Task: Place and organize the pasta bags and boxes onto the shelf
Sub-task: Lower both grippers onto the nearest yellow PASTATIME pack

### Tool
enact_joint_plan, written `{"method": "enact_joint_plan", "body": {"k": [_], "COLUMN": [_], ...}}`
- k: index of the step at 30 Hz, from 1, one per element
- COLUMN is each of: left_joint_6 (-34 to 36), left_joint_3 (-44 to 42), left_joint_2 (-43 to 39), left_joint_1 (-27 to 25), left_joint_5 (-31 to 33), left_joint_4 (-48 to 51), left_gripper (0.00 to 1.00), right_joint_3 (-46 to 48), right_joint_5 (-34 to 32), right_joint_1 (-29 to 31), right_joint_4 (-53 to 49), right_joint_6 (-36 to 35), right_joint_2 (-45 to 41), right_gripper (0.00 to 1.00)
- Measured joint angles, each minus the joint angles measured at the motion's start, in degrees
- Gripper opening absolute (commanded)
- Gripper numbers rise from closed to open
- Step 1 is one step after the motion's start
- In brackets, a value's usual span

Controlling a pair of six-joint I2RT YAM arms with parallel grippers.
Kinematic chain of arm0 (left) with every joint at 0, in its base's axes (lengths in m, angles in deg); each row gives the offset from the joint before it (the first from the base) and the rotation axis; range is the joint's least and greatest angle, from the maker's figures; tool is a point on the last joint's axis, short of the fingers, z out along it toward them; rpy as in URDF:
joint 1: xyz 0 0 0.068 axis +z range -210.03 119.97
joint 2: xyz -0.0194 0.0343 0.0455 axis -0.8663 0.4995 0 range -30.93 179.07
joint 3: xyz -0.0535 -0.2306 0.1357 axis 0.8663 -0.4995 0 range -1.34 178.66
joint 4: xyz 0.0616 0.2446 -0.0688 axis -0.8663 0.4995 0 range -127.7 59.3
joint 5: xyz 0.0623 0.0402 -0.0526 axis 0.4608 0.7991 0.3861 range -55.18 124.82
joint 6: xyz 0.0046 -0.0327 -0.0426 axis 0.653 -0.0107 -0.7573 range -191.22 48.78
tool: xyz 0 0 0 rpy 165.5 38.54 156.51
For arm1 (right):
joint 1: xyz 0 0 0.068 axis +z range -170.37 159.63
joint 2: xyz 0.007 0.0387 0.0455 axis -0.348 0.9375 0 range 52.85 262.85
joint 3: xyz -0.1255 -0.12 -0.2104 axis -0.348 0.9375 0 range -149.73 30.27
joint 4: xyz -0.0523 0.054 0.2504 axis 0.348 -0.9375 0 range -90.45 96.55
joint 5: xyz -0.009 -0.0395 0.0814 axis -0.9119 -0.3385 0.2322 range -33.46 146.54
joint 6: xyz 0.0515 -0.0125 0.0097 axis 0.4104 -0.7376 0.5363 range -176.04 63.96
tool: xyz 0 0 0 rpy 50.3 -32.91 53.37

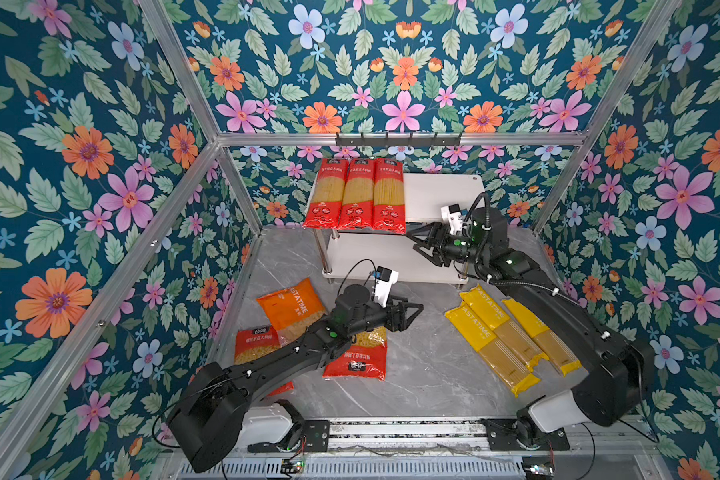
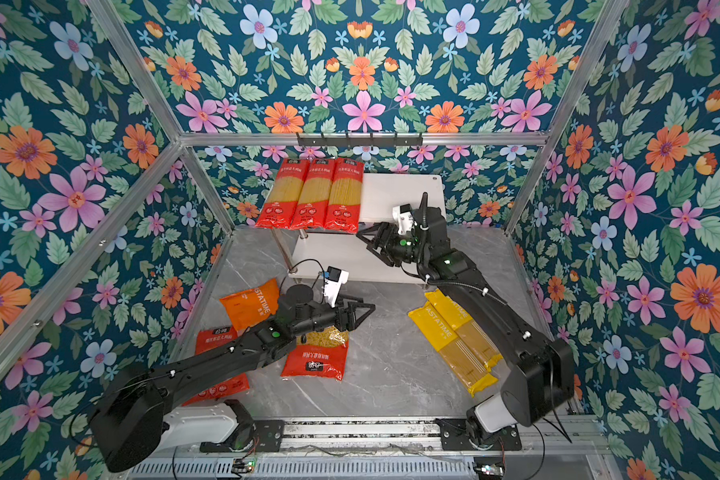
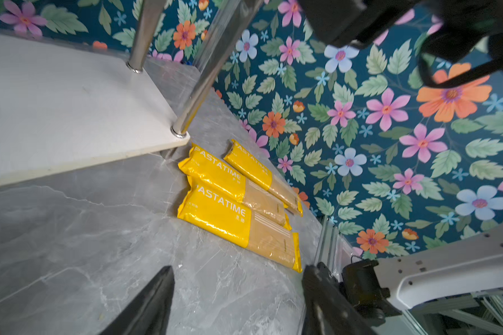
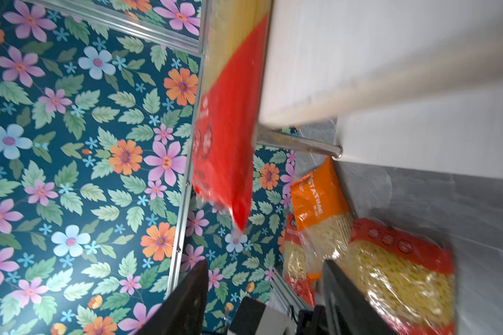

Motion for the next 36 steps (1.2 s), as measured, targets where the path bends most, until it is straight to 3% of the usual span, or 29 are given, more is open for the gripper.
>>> {"method": "enact_joint_plan", "body": {"k": [8, 17, 21, 26, 36], "left_joint_6": [1.05, -1.77, -2.36, -3.19, -3.43], "left_joint_3": [-1.05, 4.24, 4.59, 2.93, -1.33], "left_joint_2": [10.88, 25.88, 28.06, 27.74, 25.11], "left_joint_1": [-7.37, -11.56, -11.85, -11.96, -11.78], "left_joint_5": [6.08, 8.85, 10.05, 11.87, 13.99], "left_joint_4": [-7.26, -11.89, -12.31, -13.6, -15.06], "left_gripper": [0.71, 0.7, 0.7, 0.7, 0.7], "right_joint_3": [21.44, 33.09, 35.71, 38.64, 40.98], "right_joint_5": [-3.52, -22.03, -27.45, -28.87, -29.18], "right_joint_1": [-9.35, -16.46, -16.59, -15.91, -3.76], "right_joint_4": [-12.44, -27.06, -27.43, -25.7, -13.05], "right_joint_6": [-8.5, -17.97, -18.34, -17.99, -7.28], "right_joint_2": [-15.41, -16.17, -13.05, -9.7, -6.8], "right_gripper": [0.64, 0.69, 0.69, 0.67, 0.65]}}
